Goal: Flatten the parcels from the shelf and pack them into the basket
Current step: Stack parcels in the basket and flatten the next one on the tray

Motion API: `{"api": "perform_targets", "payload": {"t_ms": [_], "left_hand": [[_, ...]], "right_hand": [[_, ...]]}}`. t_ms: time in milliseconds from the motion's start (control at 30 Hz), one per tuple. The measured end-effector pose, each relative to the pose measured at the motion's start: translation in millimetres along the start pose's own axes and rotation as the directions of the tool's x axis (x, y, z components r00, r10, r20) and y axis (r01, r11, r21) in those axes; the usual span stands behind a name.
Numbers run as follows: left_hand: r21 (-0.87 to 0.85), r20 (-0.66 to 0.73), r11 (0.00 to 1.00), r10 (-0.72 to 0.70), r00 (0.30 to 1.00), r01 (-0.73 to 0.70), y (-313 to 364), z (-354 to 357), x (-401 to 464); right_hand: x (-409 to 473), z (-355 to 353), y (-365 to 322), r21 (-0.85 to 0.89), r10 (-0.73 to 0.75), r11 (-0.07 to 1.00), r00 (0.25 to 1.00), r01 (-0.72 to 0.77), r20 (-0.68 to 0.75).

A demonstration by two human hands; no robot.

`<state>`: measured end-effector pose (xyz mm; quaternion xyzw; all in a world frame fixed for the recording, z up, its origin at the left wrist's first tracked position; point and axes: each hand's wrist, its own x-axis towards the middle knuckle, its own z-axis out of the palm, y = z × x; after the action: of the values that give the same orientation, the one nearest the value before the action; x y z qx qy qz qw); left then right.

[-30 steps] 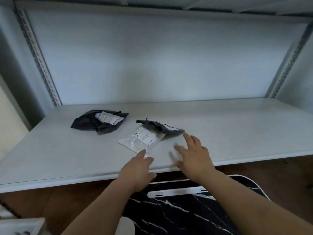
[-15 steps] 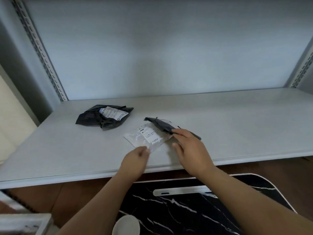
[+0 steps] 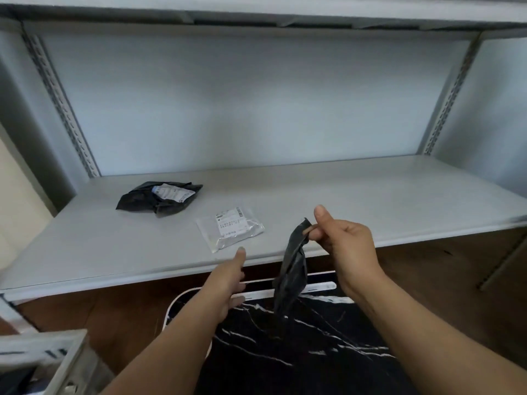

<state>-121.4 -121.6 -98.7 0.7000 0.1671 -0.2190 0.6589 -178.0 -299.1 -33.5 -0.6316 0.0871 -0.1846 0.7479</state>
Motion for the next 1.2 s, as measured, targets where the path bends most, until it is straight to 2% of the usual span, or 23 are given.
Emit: {"api": "perform_targets", "payload": {"t_ms": [100,167,233,333,433,567,633,700,733,800,867,900,967,1000,1067,1133,1200], "left_hand": [[-0.006,0.16,0.994,-0.108,0.981,0.11,-27,0,-27],[-0.114,0.328,0.972,-0.16,0.931,0.207,-40,-3,-44],[-0.179,0.369,0.948,-0.182,0.912,0.262,-54,-8,-58],[-0.165,0.161,0.977,-0.107,0.981,0.134,-78,-14,-62],[-0.043,-0.026,0.996,-0.075,0.997,0.074,-101,-21,-60],[0.01,-0.111,0.997,-0.072,0.991,0.074,-130,-26,-47],[0.058,-0.126,0.998,-0.03,0.992,0.037,-138,-27,-41],[0.059,-0.132,0.998,0.003,0.991,0.005,-142,-26,-36],[0.05,-0.134,0.999,0.012,0.991,-0.005,-145,-26,-31],[0.024,-0.122,0.999,0.025,0.992,-0.022,-149,-28,-22],[0.012,-0.123,0.999,0.042,0.992,-0.041,-150,-29,-14],[0.04,-0.136,0.998,0.054,0.989,-0.049,-151,-29,-11],[0.211,-0.199,0.977,0.071,0.977,-0.028,-151,-26,-5],[0.336,-0.236,0.942,0.082,0.968,0.002,-153,-24,-5],[0.498,-0.259,0.864,0.069,0.963,0.072,-159,-20,-7],[0.561,-0.228,0.816,-0.008,0.974,0.138,-163,-17,-11],[0.587,-0.182,0.789,-0.089,0.979,0.181,-162,-16,-14]], "right_hand": [[-25,0,-5,0.208,0.152,0.964,0.984,-0.168,0.089],[-41,-3,3,0.223,0.242,0.936,0.959,-0.271,0.149],[-55,-10,20,0.153,0.335,0.919,0.925,-0.363,0.181],[-67,-26,60,-0.096,0.455,0.888,0.889,-0.449,0.057],[-77,-36,97,-0.37,0.434,0.824,0.898,-0.429,-0.074],[-86,-36,128,-0.488,0.384,0.782,0.916,-0.388,-0.113],[-91,-32,139,-0.623,0.402,0.708,0.915,-0.332,-0.03],[-95,-29,154,-0.74,0.479,0.611,0.876,-0.281,0.063],[-97,-27,161,-0.755,0.5,0.596,0.862,-0.273,0.083],[-97,-23,170,-0.734,0.458,0.626,0.886,-0.263,0.073],[-92,-20,173,-0.693,0.34,0.687,0.939,-0.218,0.042],[-88,-21,174,-0.711,0.304,0.679,0.952,-0.182,0.046],[-86,-21,178,-0.808,0.353,0.568,0.933,-0.157,0.067],[-87,-24,181,-0.849,0.393,0.495,0.919,-0.186,0.028],[-90,-30,186,-0.856,0.404,0.419,0.906,-0.303,-0.123],[-93,-34,186,-0.883,0.453,0.293,0.866,-0.367,-0.21],[-95,-35,184,-0.917,0.555,0.162,0.802,-0.365,-0.222]]}}
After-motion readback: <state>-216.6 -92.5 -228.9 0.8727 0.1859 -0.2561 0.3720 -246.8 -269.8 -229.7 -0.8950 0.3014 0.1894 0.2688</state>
